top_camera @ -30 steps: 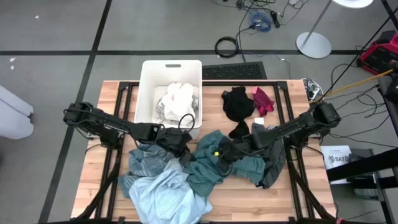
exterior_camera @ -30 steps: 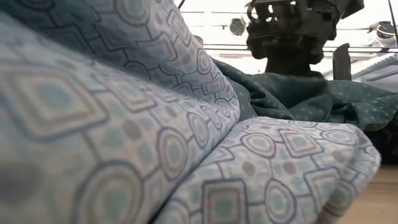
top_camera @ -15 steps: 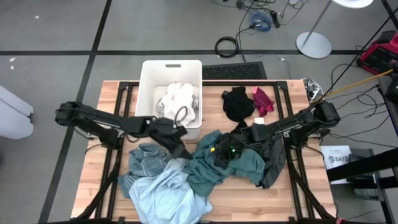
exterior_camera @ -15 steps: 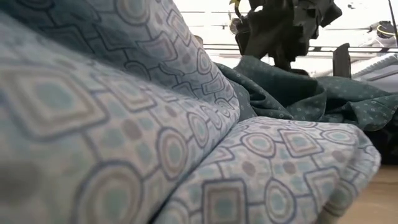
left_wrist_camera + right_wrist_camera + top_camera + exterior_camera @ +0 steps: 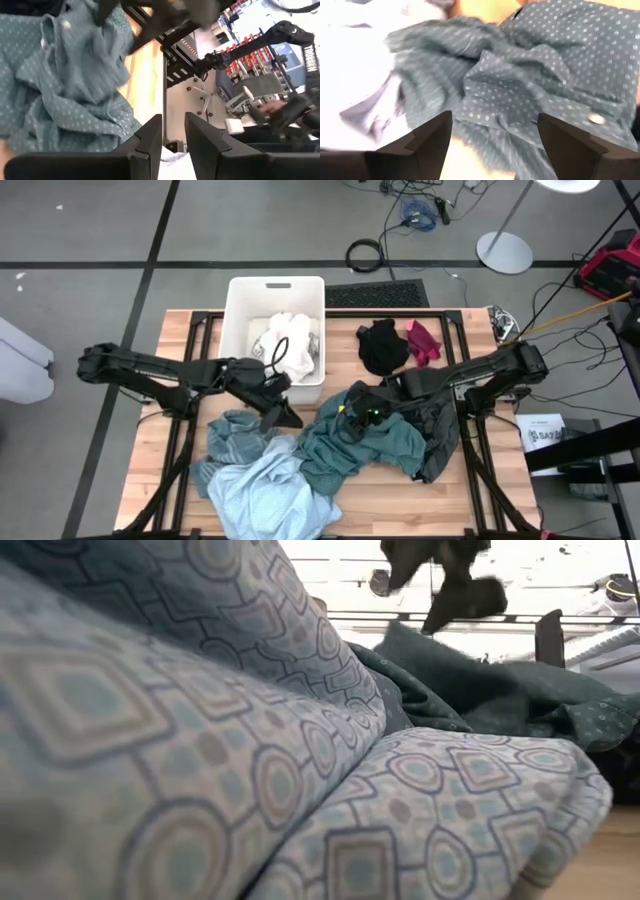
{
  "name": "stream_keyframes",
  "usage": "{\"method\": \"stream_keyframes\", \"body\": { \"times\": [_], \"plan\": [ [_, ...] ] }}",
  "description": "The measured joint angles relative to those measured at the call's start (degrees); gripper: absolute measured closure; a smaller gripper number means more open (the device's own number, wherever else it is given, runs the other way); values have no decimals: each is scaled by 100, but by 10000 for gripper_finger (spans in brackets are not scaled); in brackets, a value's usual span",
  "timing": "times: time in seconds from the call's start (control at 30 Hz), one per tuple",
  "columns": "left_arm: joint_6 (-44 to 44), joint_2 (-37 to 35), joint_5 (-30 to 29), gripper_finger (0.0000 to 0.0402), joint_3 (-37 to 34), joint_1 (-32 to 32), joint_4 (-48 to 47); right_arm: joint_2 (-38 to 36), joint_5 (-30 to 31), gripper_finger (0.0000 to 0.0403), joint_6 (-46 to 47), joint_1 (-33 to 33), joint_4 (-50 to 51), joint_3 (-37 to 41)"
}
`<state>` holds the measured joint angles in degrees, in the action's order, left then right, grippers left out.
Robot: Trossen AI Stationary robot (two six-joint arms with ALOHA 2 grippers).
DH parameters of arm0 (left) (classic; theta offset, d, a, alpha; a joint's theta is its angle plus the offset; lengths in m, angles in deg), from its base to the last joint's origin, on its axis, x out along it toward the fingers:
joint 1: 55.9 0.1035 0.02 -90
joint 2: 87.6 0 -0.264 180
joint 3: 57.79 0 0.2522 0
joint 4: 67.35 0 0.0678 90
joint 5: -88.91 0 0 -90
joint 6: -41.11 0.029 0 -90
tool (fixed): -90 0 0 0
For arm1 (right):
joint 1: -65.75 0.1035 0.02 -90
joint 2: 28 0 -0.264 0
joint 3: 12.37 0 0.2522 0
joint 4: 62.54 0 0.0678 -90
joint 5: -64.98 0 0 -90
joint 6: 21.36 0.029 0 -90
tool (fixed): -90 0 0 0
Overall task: Sort clothes
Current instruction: Put the green shirt into the white laundry bin
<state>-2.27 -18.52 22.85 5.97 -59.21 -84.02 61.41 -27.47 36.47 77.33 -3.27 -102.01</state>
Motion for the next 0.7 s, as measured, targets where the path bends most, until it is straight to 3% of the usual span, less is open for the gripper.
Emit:
{"method": "stream_keyframes", "body": {
  "times": [0.17,0.33,0.43,0.7],
  "plan": [
    [18,375,24,311,0,102,564,-6,104,129,494,433,1892,-810],
    [27,656,15,311,91,101,840,-220,490,141,1852,1163,3722,-730],
    [67,667,13,311,114,108,864,-484,550,149,2625,1452,3615,-265],
    [24,671,-1,311,114,153,1122,-1275,654,156,3665,1583,1660,2061]
  ]
}}
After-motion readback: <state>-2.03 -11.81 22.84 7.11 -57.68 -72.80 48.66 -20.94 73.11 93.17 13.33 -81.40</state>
